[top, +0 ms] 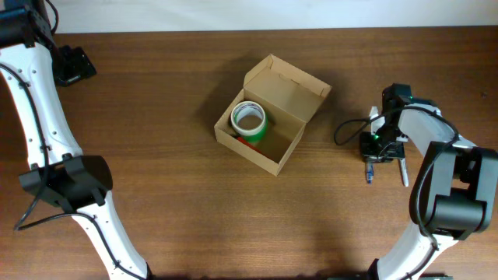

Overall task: Pack container
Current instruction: 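Grasp the blue pen with the right gripper and lift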

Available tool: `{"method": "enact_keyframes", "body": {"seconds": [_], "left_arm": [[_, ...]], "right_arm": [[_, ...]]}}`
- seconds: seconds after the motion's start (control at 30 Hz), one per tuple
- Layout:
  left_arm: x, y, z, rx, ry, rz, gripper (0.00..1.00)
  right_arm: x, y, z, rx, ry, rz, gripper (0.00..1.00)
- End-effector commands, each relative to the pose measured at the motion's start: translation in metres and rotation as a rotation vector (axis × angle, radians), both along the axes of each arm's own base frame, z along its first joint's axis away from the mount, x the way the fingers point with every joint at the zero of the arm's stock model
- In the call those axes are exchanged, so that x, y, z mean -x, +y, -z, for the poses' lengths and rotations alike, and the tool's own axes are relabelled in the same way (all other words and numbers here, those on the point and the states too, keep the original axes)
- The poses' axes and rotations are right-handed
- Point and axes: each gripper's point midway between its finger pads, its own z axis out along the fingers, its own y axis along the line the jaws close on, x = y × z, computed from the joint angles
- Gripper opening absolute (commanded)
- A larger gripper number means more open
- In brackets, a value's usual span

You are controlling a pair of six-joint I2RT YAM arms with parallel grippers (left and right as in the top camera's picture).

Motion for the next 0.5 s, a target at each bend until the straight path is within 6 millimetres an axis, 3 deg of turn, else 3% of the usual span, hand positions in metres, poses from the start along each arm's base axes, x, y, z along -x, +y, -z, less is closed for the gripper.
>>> {"method": "enact_keyframes", "body": {"seconds": [0.0, 0.13, 0.23, 0.3, 0.47], "left_arm": [[0.003, 0.002, -0.007, -0.003, -0.011, 0.005, 1.0], [0.003, 0.002, -0.007, -0.003, -0.011, 0.006, 1.0], [0.003, 0.002, -0.007, -0.003, -0.011, 0.005, 1.0], [0.003, 0.002, -0.007, -0.003, -0.011, 0.006, 1.0], [0.003, 0.002, -0.007, -0.003, -0.011, 0.005, 1.0]], "right_arm": [[0.003, 0.01, 0.007, -0.075, 0.018, -0.008, 0.09], [-0.01, 0.034, -0.008, -0.22, -0.035, -0.028, 0.09], [-0.029, 0.047, -0.036, -0.306, -0.099, -0.029, 0.08], [-0.042, 0.051, -0.062, -0.336, -0.153, -0.03, 0.08], [-0.073, 0.053, -0.155, -0.314, -0.314, -0.05, 0.06]]}}
